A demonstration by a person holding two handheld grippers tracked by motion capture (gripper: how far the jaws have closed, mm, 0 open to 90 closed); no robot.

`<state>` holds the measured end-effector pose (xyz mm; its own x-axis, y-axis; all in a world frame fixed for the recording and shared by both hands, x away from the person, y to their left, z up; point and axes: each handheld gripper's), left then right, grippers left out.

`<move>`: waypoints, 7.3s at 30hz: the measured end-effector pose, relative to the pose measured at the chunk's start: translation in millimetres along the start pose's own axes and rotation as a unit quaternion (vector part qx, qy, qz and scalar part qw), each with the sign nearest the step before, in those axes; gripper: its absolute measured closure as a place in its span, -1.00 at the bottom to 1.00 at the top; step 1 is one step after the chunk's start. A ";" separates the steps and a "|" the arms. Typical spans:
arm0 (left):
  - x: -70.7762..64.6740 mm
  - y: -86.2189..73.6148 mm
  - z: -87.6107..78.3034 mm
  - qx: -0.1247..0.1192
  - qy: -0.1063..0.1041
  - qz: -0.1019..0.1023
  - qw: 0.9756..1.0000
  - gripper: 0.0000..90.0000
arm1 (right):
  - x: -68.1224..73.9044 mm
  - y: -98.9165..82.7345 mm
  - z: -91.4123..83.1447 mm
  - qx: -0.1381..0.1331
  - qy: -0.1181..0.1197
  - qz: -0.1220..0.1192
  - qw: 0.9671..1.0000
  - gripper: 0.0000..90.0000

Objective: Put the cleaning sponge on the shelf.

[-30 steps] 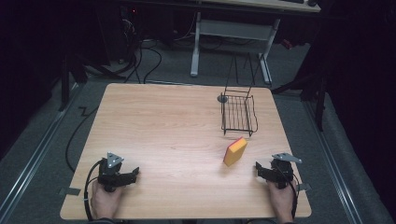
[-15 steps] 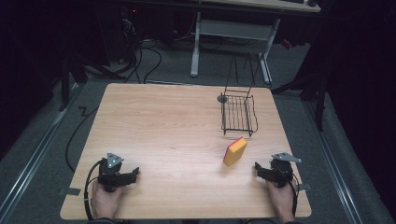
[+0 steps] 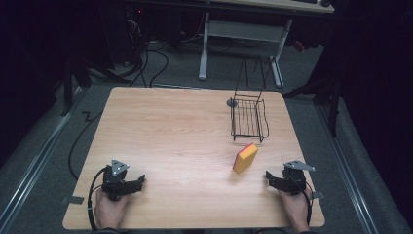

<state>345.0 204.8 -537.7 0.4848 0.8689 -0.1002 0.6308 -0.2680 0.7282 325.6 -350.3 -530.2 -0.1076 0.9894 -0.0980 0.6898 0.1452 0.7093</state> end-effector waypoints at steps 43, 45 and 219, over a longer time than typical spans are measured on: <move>0.1 -0.1 0.0 0.000 0.000 0.000 1.000 -0.68 | 34.9 23.9 -52.7 -0.115 0.118 -0.078 0.983 -0.71; 0.1 -0.1 0.0 -0.001 0.000 0.000 1.000 -0.68 | 39.0 28.7 -52.3 -0.115 0.121 -0.081 0.983 -0.73; 0.0 0.1 0.1 0.000 0.000 0.000 1.000 -0.68 | 37.2 188.9 32.6 -0.147 0.071 0.011 0.986 -0.49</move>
<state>345.1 204.7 -537.8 0.4854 0.8686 -0.1001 0.6304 -0.2683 0.7284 475.2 -285.8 -422.6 -0.2097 0.9778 0.0035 0.4573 0.0949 0.8842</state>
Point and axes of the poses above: each handheld gripper's, and its own axes: z roughly forward along the jaws, y roughly out of its top, x roughly to its left, and after that the axes turned 7 degrees about -y, right-handed
